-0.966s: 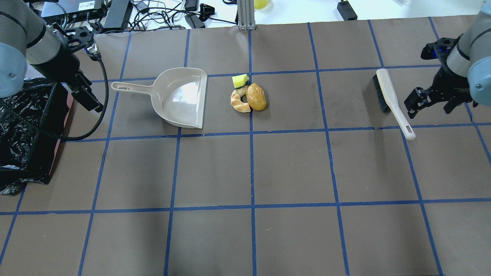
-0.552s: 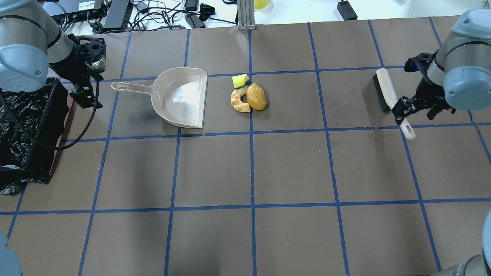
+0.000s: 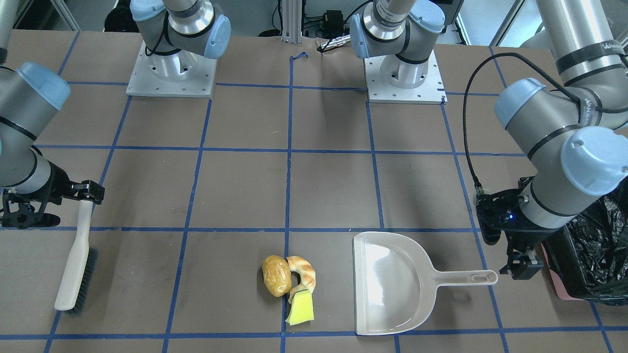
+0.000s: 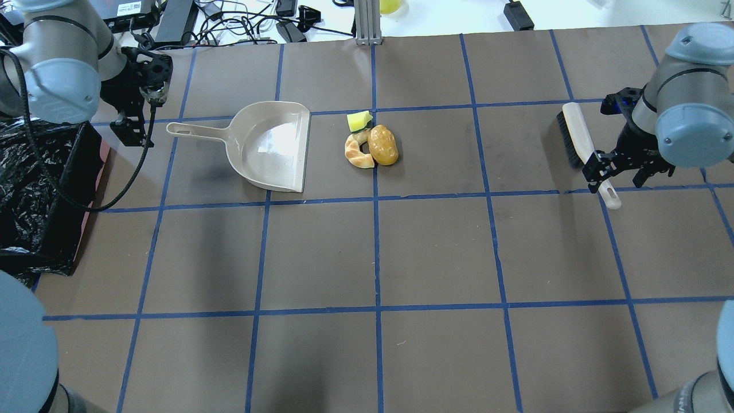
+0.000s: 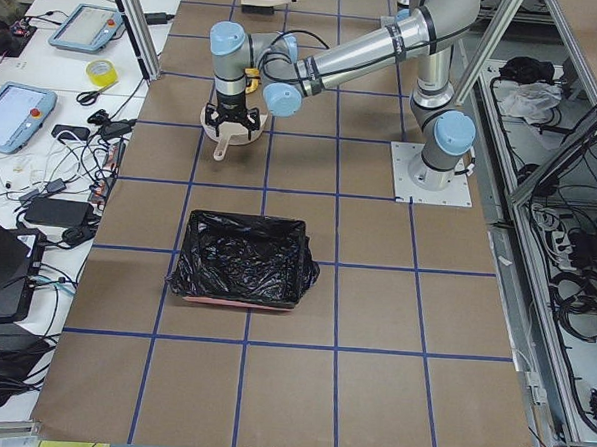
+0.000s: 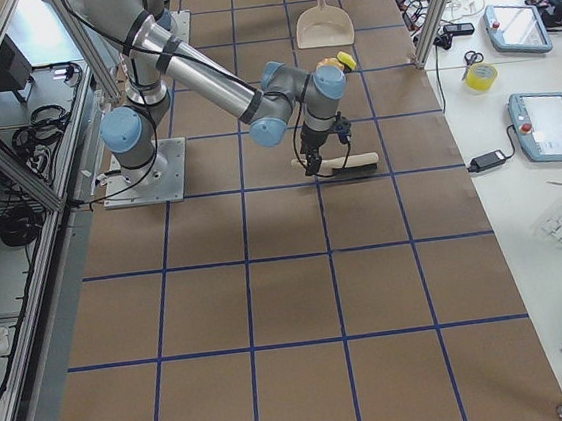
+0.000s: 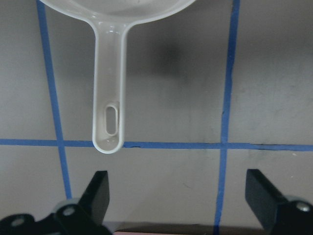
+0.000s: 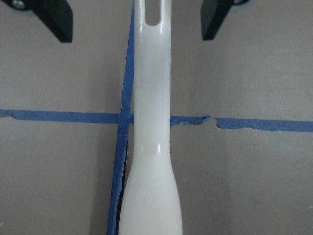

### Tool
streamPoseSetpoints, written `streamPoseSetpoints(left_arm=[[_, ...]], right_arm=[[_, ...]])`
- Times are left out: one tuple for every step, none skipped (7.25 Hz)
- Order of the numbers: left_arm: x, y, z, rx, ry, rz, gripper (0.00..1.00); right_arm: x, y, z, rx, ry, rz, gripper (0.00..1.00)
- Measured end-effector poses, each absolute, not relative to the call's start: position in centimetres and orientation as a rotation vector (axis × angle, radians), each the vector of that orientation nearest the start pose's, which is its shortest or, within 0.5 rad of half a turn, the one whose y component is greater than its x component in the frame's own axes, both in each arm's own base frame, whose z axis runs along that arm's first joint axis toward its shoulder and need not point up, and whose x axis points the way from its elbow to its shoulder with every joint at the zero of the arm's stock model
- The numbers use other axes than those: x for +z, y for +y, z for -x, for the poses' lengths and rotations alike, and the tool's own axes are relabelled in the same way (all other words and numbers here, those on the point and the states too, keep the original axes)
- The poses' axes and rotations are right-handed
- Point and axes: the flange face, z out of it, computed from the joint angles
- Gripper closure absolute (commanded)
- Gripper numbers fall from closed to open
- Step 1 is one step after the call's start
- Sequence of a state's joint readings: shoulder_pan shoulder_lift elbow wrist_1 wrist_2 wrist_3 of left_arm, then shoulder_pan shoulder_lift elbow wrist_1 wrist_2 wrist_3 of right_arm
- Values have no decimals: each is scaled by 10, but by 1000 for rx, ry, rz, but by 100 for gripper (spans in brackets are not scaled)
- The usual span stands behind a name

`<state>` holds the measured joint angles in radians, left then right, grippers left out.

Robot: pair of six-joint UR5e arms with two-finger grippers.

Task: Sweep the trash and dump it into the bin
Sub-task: 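Close left gripper on dustpan handle while right gripper grasps brush handle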

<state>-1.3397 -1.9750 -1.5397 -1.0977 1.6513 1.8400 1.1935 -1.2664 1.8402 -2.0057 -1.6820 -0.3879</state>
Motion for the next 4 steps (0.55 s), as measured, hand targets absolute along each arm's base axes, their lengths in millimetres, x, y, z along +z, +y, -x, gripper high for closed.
streamPoseSetpoints(left_arm=[[311, -663, -23, -31, -2264, 2358, 9], [301, -672, -23, -33, -2262, 2349, 10], [290, -681, -23, -35, -2262, 2336, 8], [279, -688, -20, -49, -2273, 2313, 8]], right_arm=[[242, -549, 86, 275, 3181, -7, 22], [239, -549, 86, 283, 3179, -22, 23], [235, -549, 86, 294, 3176, -27, 26], [232, -549, 86, 305, 3173, -28, 37]])
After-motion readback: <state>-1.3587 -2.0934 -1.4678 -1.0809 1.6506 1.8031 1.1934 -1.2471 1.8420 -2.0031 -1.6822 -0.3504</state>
